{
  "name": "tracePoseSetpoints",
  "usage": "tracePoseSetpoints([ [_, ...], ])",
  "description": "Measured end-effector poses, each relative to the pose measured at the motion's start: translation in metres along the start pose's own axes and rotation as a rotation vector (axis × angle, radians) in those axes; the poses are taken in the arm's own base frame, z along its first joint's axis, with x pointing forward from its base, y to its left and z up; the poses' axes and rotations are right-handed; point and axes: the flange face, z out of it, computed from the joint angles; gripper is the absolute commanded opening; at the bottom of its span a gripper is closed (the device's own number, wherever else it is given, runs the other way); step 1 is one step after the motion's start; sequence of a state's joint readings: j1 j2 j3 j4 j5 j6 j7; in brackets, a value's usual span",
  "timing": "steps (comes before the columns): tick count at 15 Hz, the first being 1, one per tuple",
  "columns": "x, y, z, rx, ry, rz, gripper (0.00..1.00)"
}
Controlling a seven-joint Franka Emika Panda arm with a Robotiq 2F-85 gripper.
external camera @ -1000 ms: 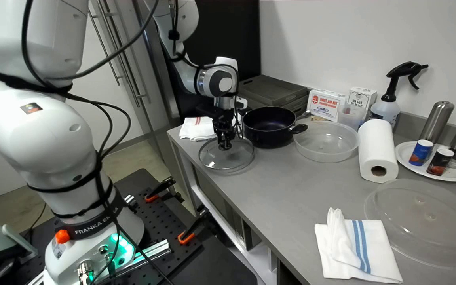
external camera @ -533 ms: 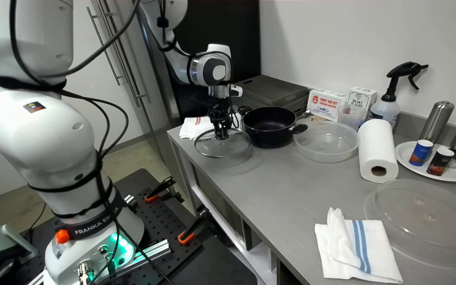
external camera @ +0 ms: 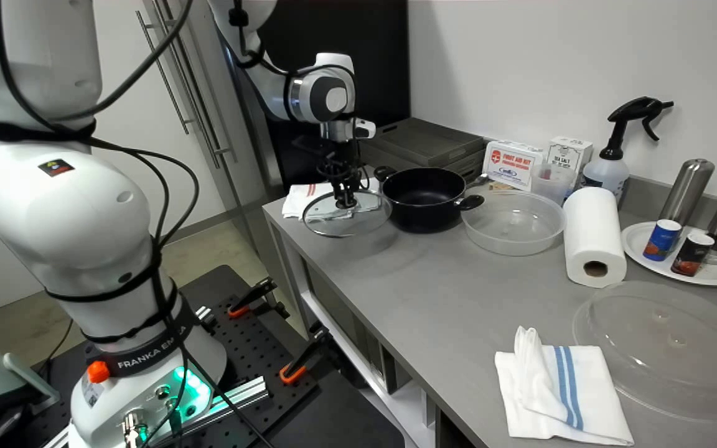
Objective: Put the lid on the black pot
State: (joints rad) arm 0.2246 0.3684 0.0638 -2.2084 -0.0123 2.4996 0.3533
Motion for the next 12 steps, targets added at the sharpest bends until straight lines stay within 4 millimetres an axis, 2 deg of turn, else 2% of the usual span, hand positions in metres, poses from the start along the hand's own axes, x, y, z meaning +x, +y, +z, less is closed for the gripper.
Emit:
tracePoseSetpoints([
  [12,0.001,-0.010,-0.041,-0.007,0.100,0.024,0.25],
])
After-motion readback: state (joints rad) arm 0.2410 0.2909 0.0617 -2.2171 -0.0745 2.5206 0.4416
